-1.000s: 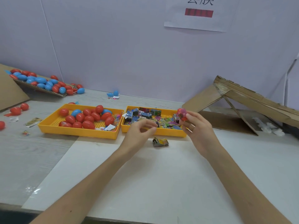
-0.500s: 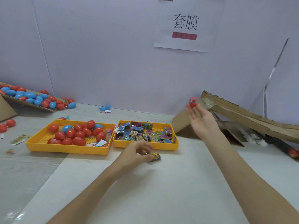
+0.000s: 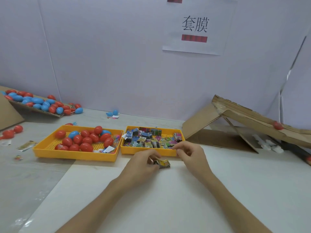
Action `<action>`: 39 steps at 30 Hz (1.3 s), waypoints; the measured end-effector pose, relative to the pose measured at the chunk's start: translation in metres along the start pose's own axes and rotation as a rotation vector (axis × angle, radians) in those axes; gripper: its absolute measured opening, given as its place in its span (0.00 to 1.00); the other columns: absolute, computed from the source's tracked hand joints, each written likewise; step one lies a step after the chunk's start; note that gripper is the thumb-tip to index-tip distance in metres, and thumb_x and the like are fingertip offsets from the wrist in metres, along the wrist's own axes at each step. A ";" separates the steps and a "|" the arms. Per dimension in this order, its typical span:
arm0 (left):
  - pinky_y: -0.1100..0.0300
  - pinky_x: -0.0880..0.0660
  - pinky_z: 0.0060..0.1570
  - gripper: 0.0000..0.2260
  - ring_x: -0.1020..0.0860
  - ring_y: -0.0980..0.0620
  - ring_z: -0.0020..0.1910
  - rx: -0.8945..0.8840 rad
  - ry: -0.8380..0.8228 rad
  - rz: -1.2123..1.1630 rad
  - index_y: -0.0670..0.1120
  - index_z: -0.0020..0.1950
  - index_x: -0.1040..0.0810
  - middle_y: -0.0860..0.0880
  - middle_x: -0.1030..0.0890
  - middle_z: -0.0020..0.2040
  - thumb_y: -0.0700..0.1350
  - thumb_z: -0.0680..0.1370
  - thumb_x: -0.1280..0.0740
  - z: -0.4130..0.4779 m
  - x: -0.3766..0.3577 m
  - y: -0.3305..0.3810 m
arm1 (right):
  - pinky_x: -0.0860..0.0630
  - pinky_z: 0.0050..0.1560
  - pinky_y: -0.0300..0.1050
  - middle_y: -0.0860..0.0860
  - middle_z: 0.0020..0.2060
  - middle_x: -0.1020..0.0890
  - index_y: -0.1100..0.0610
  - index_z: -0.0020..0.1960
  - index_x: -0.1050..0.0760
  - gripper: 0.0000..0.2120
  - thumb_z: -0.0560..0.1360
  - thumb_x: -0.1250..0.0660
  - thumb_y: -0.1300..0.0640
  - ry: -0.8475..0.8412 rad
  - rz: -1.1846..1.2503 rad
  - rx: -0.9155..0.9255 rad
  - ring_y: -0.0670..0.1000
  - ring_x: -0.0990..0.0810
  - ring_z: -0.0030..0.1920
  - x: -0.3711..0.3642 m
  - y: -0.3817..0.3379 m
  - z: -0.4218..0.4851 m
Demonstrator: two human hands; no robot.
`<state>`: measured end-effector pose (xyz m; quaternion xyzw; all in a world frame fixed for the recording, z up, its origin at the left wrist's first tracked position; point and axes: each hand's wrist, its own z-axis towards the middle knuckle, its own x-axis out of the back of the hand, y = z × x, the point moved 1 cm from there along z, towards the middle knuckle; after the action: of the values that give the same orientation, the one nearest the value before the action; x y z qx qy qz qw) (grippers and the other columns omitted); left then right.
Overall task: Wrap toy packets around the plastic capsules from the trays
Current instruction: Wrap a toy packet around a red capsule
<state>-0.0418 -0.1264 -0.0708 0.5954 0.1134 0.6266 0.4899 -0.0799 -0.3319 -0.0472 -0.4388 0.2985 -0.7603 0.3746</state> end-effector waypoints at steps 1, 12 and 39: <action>0.69 0.26 0.46 0.12 0.22 0.62 0.47 0.001 0.010 -0.003 0.57 0.54 0.21 0.58 0.19 0.48 0.43 0.75 0.27 0.001 0.000 -0.001 | 0.31 0.35 0.36 0.41 0.32 0.19 0.49 0.43 0.17 0.14 0.75 0.33 0.68 -0.030 -0.020 0.047 0.44 0.25 0.32 -0.002 -0.003 -0.003; 0.56 0.22 0.46 0.14 0.22 0.58 0.46 -0.069 -0.012 0.052 0.58 0.57 0.23 0.56 0.19 0.45 0.55 0.74 0.24 -0.002 -0.001 0.003 | 0.27 0.39 0.33 0.44 0.42 0.18 0.52 0.47 0.16 0.07 0.70 0.21 0.55 -0.261 -0.157 0.180 0.47 0.21 0.41 -0.019 0.002 -0.011; 0.66 0.29 0.49 0.16 0.24 0.53 0.50 -0.163 -0.045 0.077 0.50 0.60 0.20 0.51 0.22 0.52 0.42 0.74 0.24 -0.002 0.001 0.012 | 0.29 0.35 0.34 0.46 0.34 0.18 0.49 0.36 0.22 0.09 0.71 0.23 0.53 -0.197 -0.192 -0.097 0.41 0.24 0.33 -0.015 0.004 -0.010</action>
<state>-0.0493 -0.1305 -0.0625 0.5712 0.0279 0.6387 0.5148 -0.0824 -0.3202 -0.0619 -0.5555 0.2534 -0.7306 0.3057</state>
